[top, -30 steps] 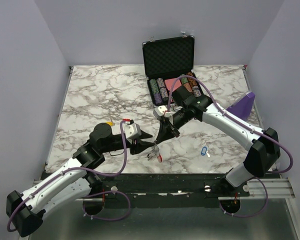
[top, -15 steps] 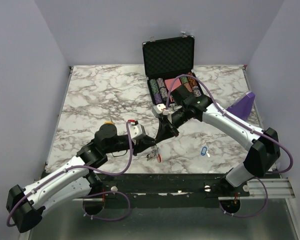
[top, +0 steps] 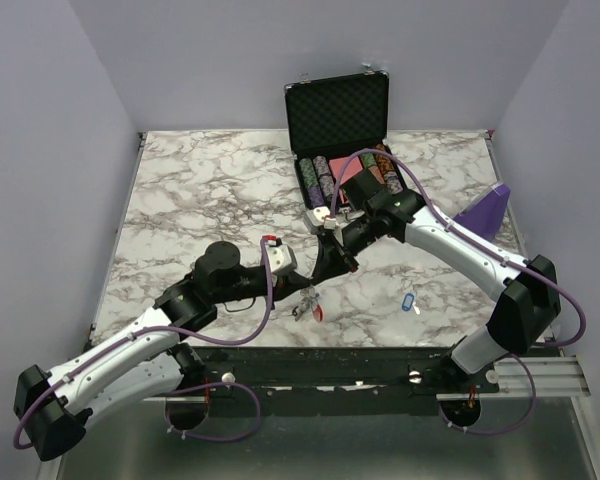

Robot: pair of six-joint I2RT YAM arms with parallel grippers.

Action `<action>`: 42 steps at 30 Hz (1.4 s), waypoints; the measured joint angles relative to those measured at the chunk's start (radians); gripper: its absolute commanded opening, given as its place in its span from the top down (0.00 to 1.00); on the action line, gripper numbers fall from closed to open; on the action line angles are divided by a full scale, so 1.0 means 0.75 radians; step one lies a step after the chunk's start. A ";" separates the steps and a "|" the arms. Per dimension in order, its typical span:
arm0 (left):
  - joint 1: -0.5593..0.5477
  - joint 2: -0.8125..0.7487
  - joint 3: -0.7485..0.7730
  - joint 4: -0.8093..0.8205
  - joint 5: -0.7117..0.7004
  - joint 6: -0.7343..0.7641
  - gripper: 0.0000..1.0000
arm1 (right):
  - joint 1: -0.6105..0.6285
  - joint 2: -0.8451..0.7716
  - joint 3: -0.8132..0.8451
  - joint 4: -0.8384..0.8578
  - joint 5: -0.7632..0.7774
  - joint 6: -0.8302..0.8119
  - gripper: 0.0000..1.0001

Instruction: Put the keys on the keyring

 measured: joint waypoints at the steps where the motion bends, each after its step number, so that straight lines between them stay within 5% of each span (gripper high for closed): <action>1: -0.001 -0.001 0.000 -0.001 -0.001 -0.001 1.00 | 0.000 0.000 0.000 0.001 0.001 0.004 0.87; 22: -0.014 -0.196 -0.200 0.158 -0.114 -0.181 1.00 | 0.006 0.000 -0.018 0.154 -0.009 0.140 0.68; 28: -0.015 -0.222 -0.215 0.179 -0.148 -0.207 1.00 | 0.006 0.008 -0.024 0.175 -0.009 0.160 0.73; 38: -0.015 -0.242 -0.231 0.196 -0.202 -0.236 1.00 | 0.006 0.017 -0.026 0.178 -0.009 0.175 0.99; 39: -0.015 -0.243 -0.232 0.196 -0.206 -0.240 0.98 | 0.006 0.017 -0.026 0.178 -0.008 0.173 0.99; 42: -0.015 -0.243 -0.232 0.192 -0.210 -0.240 0.50 | 0.006 0.017 -0.026 0.174 -0.003 0.172 0.99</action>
